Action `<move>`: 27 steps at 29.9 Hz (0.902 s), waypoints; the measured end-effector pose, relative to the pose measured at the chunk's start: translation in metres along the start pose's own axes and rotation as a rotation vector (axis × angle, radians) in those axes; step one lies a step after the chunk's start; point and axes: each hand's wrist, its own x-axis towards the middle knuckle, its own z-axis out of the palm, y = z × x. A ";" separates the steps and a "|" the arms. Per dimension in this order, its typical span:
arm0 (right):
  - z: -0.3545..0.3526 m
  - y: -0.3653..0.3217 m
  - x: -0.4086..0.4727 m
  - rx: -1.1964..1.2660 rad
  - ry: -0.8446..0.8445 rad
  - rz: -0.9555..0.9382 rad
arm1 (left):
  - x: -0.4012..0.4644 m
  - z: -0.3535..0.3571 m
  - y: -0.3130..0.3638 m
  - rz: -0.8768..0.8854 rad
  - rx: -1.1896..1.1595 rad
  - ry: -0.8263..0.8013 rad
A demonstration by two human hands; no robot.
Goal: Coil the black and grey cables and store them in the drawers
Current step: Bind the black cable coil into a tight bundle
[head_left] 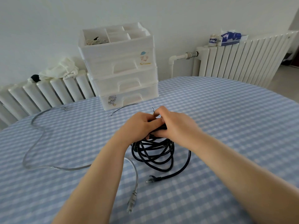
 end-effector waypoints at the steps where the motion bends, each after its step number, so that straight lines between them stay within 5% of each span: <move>1: 0.001 0.000 -0.001 -0.020 0.033 -0.012 | 0.000 0.000 -0.001 -0.004 -0.014 0.021; 11: 0.009 -0.006 -0.007 -0.069 0.150 -0.064 | -0.010 0.002 -0.009 -0.034 -0.130 0.094; 27: 0.012 -0.002 -0.007 -0.066 0.204 -0.185 | -0.016 -0.022 -0.030 -0.107 -0.640 -0.244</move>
